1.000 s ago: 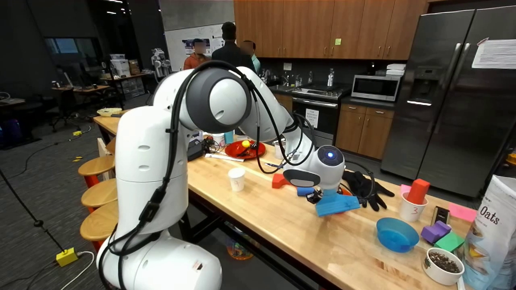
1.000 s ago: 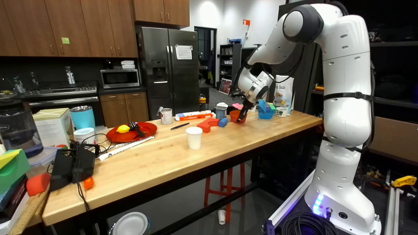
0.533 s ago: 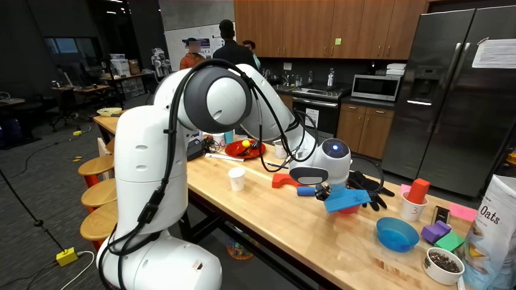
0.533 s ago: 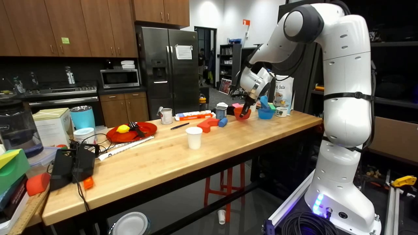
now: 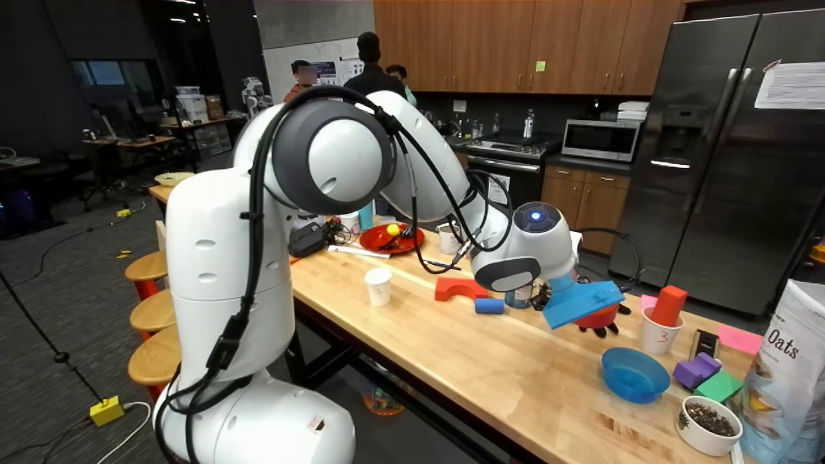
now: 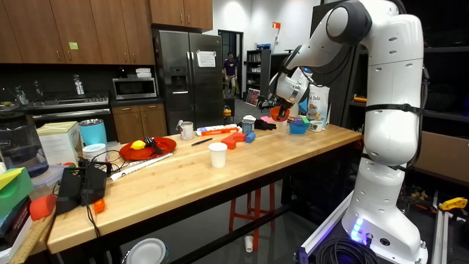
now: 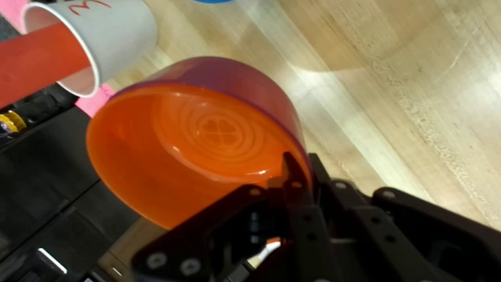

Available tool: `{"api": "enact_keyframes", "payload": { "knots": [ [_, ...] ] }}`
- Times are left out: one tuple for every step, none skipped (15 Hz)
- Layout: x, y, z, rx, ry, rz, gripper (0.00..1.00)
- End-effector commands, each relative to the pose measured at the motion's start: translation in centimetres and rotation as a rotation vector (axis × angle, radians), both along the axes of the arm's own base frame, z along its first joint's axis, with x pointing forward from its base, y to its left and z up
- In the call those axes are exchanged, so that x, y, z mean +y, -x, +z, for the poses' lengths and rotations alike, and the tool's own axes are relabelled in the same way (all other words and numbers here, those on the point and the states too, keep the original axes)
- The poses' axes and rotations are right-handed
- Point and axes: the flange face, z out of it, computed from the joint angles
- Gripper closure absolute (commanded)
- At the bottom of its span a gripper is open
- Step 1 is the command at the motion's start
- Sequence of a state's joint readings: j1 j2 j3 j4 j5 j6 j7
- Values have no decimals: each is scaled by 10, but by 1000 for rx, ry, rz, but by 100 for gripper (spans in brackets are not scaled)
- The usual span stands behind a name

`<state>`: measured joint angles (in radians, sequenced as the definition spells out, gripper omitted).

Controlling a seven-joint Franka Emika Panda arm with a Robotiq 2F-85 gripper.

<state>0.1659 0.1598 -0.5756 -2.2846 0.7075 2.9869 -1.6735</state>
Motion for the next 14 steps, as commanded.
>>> {"api": "enact_keyframes", "payload": {
  "knots": [
    [-5, 22, 15, -48, 44, -58, 98],
    [-6, 28, 20, -65, 58, -74, 98],
    [-7, 33, 20, -73, 61, -100, 98],
    [-9, 40, 18, -82, 57, -133, 98],
    [-11, 47, 16, -91, 48, -169, 98],
    [-14, 57, 13, -100, 34, -209, 98],
    [-16, 66, 11, -110, 22, -243, 98],
    [-19, 76, 8, -119, 8, -283, 98],
    [-23, 85, 5, -128, -2, -317, 98],
    [-26, 95, 3, -137, -13, -350, 98],
    [-29, 102, 1, -143, -22, -376, 98],
    [-32, 109, -2, -147, -30, -401, 98],
    [-34, 115, -4, -150, -38, -421, 98],
    [-36, 120, -5, -153, -47, -440, 98]
  ]
}}
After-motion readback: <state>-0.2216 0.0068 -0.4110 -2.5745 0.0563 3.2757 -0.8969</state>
